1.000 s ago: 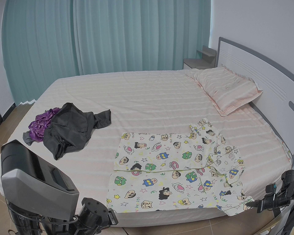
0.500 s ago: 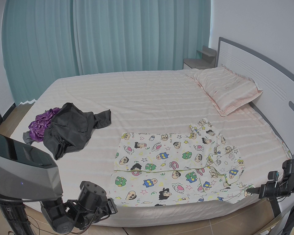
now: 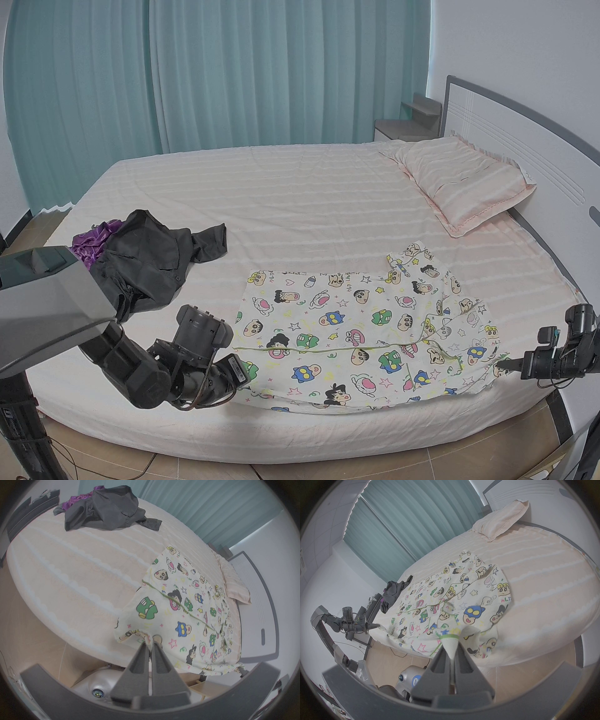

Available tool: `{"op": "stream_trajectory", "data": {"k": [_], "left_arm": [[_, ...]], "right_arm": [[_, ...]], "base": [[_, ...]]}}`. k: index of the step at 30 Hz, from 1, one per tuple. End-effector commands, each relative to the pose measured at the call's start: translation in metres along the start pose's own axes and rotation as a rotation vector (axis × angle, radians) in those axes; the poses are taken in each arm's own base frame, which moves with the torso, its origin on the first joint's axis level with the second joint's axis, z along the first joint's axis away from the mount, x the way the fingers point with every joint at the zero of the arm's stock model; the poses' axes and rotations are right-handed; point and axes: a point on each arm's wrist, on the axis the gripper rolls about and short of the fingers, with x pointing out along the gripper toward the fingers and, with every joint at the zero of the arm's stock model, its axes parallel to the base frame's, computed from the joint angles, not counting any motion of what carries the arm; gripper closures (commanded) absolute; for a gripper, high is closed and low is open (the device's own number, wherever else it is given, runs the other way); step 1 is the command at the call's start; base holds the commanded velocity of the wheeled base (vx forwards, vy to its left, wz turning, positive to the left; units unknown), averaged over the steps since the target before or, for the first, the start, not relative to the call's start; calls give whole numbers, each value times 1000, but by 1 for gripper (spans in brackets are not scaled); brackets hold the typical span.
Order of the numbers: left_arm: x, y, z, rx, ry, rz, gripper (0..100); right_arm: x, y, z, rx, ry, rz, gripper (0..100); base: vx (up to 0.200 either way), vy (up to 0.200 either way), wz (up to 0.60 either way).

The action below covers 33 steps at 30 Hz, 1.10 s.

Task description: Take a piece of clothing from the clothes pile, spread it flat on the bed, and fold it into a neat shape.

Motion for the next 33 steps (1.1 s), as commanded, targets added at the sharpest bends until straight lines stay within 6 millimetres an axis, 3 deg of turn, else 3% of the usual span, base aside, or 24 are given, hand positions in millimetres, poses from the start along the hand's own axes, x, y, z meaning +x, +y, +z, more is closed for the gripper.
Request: {"op": "stream_trajectory", "data": {"k": [1, 6, 16, 26, 33], "left_arm": [[20, -4, 13, -46, 10, 19, 100], [34, -5, 14, -53, 29, 51, 100], [45, -12, 41, -122, -10, 56, 100], [58, -22, 51, -124, -33, 37, 100], [71, -29, 61, -128, -43, 49, 100]], "right_arm": [[18, -14, 5, 14, 20, 4, 100], [31, -16, 11, -6, 31, 14, 100], [53, -29, 27, -44, 19, -18, 100], [70, -41, 39, -64, 5, -62, 100], [79, -35, 56, 23, -39, -47, 100]], "base": [[0, 0, 0], [0, 0, 0], [0, 0, 0], [0, 0, 0], [0, 0, 0]]}}
